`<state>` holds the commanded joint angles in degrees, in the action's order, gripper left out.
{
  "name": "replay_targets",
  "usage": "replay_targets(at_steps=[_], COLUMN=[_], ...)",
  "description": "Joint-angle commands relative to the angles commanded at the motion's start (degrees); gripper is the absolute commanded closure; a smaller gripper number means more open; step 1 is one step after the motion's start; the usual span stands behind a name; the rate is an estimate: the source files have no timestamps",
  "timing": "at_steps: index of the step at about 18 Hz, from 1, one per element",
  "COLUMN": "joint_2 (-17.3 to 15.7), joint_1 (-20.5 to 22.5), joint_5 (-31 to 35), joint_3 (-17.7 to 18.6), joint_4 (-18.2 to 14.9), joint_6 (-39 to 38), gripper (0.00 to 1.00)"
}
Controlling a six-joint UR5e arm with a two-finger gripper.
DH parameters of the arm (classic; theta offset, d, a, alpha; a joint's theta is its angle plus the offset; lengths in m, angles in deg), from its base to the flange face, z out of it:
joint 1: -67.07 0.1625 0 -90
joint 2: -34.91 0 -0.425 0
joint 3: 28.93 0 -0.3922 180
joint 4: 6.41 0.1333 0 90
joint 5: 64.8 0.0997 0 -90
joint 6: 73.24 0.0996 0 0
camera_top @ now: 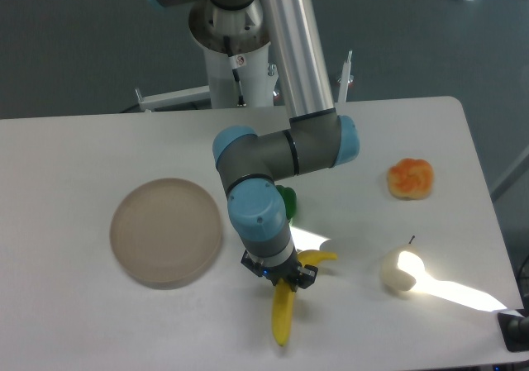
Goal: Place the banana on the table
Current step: 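Lower the banana onto the table beside the green pepper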
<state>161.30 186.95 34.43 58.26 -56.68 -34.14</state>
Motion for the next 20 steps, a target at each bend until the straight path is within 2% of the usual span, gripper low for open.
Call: replay_targets(at_steps=[4,10,20], joint_2=[-1.0,-0.5,-1.0], joint_1=[0.0,-0.1,0.0], joint_5=[0.8,0.9,1.9], joint_3=[0.9,0.9,2.3], joint_4=[0.0,0.0,0.1], joint_6=[1.5,1.7,7.7], gripper=[0.62,0.61,0.61])
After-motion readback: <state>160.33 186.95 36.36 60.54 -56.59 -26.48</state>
